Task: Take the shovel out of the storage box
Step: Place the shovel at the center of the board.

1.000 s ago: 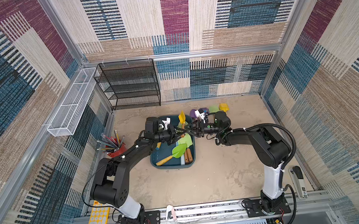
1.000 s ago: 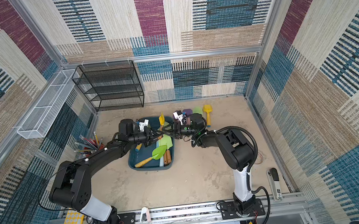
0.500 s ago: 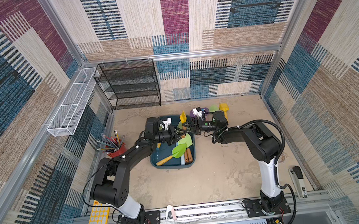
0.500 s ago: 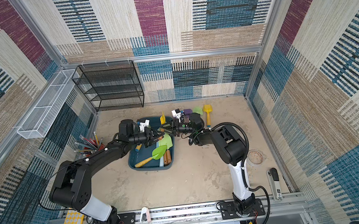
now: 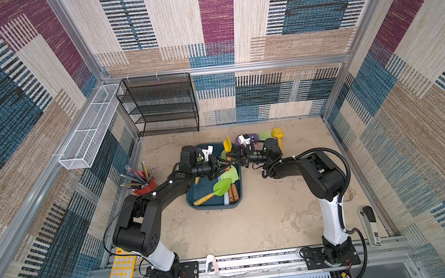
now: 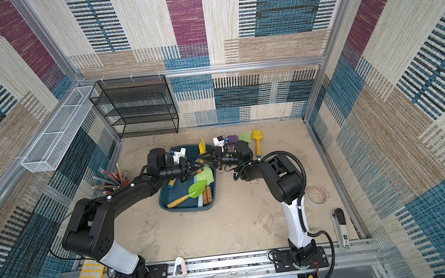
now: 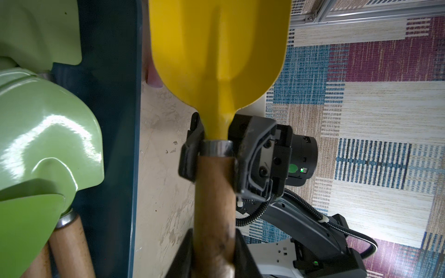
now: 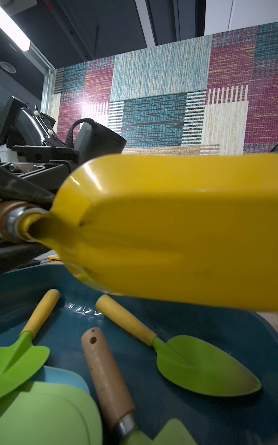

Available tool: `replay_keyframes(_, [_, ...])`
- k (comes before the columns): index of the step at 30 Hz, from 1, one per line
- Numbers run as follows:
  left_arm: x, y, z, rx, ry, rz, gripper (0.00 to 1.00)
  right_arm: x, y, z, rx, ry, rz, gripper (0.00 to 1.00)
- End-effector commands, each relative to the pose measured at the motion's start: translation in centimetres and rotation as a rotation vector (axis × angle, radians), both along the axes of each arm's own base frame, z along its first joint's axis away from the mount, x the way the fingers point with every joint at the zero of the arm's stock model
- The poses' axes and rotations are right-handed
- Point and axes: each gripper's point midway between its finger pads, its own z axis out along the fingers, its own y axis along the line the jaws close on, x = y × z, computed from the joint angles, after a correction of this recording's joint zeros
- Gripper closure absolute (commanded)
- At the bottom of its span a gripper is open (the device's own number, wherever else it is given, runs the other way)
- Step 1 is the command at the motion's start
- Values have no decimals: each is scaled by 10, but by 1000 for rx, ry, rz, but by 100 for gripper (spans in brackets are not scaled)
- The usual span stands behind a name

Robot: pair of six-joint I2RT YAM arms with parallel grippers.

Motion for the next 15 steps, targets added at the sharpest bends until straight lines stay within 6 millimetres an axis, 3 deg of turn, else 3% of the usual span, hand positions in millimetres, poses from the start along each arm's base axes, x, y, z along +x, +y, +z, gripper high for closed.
replay_keyframes(1, [-3, 1, 4, 6, -3, -16, 65, -5, 0, 16, 28, -93, 18, 79])
replay_keyframes(8, [-10, 14, 9, 111, -41, -13, 58, 2, -9, 18, -5, -106, -8, 79])
replay_keyframes(15, [-22, 43, 5, 333, -84, 4, 58, 18, -34, 22, -73, -127, -66, 79])
